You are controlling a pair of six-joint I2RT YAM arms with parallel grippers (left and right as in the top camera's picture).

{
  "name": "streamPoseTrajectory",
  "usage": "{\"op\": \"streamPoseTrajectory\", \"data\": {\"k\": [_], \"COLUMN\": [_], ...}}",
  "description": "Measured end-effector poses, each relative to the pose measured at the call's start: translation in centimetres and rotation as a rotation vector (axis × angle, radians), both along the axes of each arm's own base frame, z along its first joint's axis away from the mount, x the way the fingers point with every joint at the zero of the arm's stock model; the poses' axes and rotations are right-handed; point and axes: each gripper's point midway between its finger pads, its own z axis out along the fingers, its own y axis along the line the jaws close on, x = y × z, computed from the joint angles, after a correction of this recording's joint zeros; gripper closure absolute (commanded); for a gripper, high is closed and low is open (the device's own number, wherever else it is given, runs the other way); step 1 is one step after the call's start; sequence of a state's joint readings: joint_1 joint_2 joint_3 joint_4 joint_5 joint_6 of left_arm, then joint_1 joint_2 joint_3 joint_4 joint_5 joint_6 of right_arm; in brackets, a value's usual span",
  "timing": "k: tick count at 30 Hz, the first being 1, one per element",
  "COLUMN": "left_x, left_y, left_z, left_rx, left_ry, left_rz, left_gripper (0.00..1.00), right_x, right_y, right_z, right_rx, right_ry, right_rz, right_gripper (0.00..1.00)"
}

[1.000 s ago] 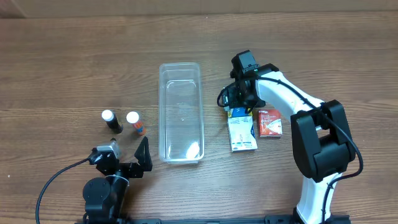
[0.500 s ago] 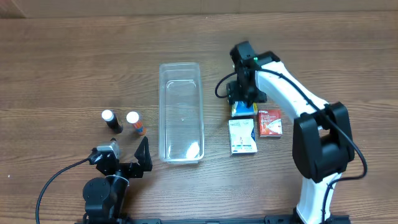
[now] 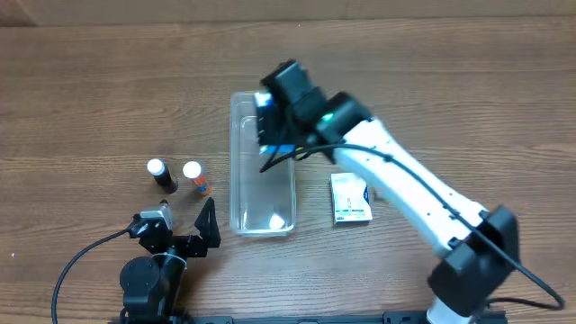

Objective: Pack container
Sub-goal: 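Carry the Vicks box into the clear container and release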

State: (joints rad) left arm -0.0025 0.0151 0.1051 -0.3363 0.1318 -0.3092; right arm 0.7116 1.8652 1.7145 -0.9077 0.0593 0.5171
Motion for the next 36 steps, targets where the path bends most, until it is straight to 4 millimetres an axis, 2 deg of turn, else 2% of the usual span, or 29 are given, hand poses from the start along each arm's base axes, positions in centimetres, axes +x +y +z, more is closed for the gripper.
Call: {"op": "streamPoseTrajectory", "data": {"k": [3,10,11,14,20,28,30,31,33,36], "left_x": [0.0,0.0,0.0,0.0,0.0,0.0,0.0,0.0,0.0,0.0], "left_y": [0.0,0.0,0.0,0.0,0.0,0.0,0.0,0.0,0.0,0.0], "left_z": [0.0,0.0,0.0,0.0,0.0,0.0,0.0,0.0,0.0,0.0], "left_rx": [0.000,0.000,0.000,0.000,0.000,0.000,0.000,0.000,0.000,0.000], "left_ry": [0.000,0.000,0.000,0.000,0.000,0.000,0.000,0.000,0.000,0.000], "left_rz": [0.000,0.000,0.000,0.000,0.000,0.000,0.000,0.000,0.000,0.000], "left_gripper": [0.00,0.00,0.00,0.00,0.00,0.00,0.00,0.00,0.00,0.00], "right_x": [0.4,2.0,2.0,2.3,2.9,3.1,2.9,2.8,2.2,0.5], "right_y": [1.8,3.0,3.0,3.3,4.4,4.7,4.1,3.6,2.4,-1.0], "right_z": [-2.5,-9.3,-9.9,-10.2,-9.6,-8.8,-7.3,-5.9,-2.9,2.7], "right_rx": [-0.002,-0.054,-0.059,-0.054,-0.002,0.002,-0.001,-0.003,0.000,-0.006], "right_ry": [0.016,0.069,0.075,0.070,0.043,0.016,-0.003,-0.018,-0.048,-0.089], "right_rz": [-0.016,-0.037,-0.037,-0.036,-0.018,0.026,0.033,0.034,0.027,0.000], "right_gripper": [0.27,0.27,0.27,0.16,0.08,0.07,0.05,0.03,0.00,0.00]}}
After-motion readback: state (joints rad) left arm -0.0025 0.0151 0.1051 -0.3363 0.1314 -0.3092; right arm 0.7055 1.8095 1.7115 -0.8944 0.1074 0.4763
